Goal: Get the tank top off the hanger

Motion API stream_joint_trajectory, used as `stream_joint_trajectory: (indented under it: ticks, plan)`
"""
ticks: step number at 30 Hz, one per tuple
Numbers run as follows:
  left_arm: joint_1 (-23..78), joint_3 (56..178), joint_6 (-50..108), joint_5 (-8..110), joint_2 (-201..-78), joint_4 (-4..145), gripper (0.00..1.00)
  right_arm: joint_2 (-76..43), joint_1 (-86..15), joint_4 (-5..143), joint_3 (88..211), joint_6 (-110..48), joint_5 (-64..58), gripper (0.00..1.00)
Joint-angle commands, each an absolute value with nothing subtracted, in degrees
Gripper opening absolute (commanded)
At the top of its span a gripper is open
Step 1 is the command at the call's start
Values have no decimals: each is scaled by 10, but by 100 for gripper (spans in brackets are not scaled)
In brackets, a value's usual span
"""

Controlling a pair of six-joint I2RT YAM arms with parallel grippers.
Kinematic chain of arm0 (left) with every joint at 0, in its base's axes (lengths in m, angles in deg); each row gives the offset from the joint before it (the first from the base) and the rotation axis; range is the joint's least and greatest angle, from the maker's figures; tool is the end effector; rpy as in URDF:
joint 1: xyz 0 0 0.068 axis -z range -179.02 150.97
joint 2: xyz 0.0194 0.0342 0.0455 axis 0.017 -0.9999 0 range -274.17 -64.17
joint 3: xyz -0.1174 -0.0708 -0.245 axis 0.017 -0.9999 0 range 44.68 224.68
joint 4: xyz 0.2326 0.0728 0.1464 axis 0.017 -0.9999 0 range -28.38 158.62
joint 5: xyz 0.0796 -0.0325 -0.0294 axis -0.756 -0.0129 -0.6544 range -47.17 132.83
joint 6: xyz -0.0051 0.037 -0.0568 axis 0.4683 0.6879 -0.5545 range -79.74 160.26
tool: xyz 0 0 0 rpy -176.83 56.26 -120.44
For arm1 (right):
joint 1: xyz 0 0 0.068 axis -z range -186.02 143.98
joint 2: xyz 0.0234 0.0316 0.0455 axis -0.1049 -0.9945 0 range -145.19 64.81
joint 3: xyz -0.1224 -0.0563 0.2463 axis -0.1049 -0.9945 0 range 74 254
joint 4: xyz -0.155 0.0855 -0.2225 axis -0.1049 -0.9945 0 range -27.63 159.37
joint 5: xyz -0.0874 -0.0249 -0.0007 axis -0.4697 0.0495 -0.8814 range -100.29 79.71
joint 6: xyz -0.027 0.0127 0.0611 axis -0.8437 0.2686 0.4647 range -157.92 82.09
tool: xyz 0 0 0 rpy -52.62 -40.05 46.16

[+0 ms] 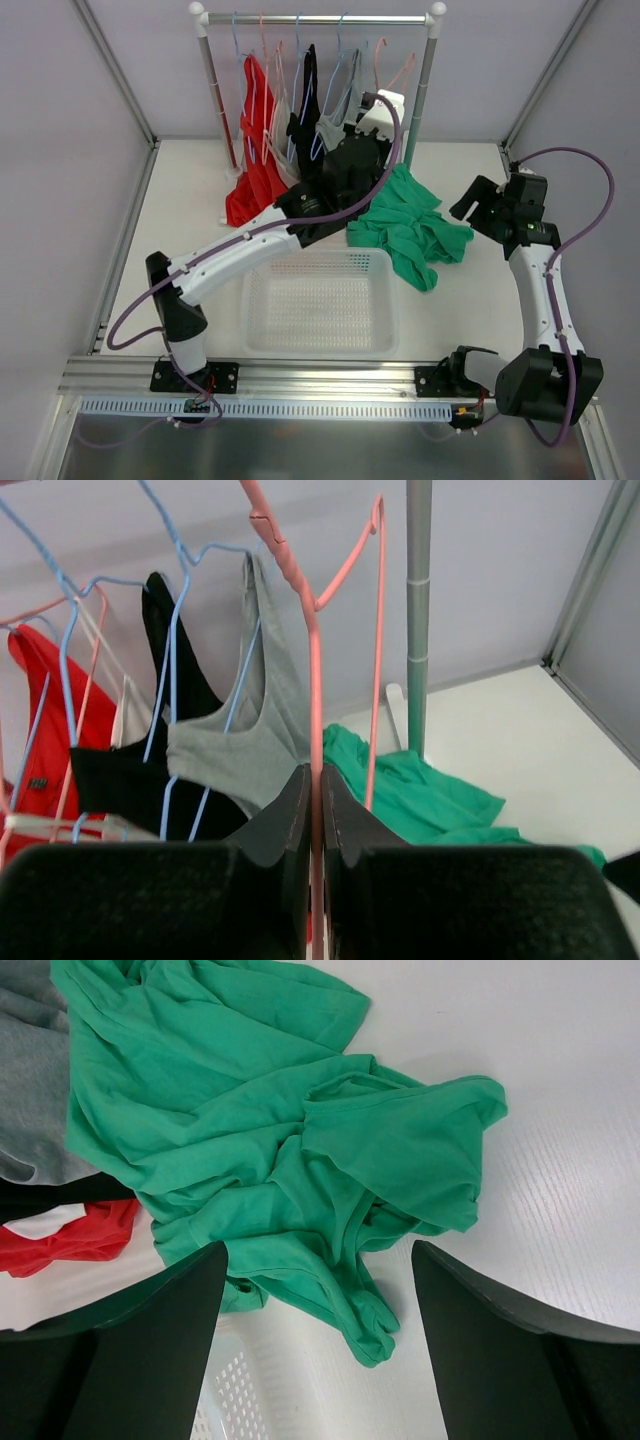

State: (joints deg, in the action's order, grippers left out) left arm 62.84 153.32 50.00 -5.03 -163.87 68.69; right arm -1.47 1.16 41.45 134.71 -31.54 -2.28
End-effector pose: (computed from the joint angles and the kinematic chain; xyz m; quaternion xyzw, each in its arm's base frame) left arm 0.2393 -0.3616 0.5002 0.0970 0.6619 -0.0688 0.7401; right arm 0.2897 -0.0289 0.3255 0.0709 0.8765 0.0582 0.4726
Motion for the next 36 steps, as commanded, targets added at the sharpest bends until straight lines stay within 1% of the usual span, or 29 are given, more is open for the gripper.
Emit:
stream_joint_trajectory:
  ticks: [1,4,8,9,12,15,17,20,31,36]
  plan:
    - [597,1675,520,-38,-1701,600,0,10,11,406,1349,-323,-16,79]
    - [573,1706,521,15,-1727,597,0,18,12,404,1351,-319,-11,79]
    - [544,1737,527,33,-1754,592,0,28,12,403,1357,-309,9,79]
    - [539,1737,525,59,-1755,592,0,35,12,404,1357,-308,10,79]
    - [520,1759,532,81,-1772,592,0,52,12,404,1354,-304,10,79]
    - [500,1787,535,135,-1787,592,0,67,12,403,1348,-304,20,79]
    - [488,1799,535,193,-1792,593,0,75,11,404,1341,-303,25,79]
    - [479,1825,543,221,-1814,593,0,87,11,405,1328,-302,33,79]
    - [449,1908,553,234,-1891,597,0,122,11,444,1289,-283,82,79]
    - [437,1919,532,242,-1906,629,0,129,3,463,1275,-275,95,79]
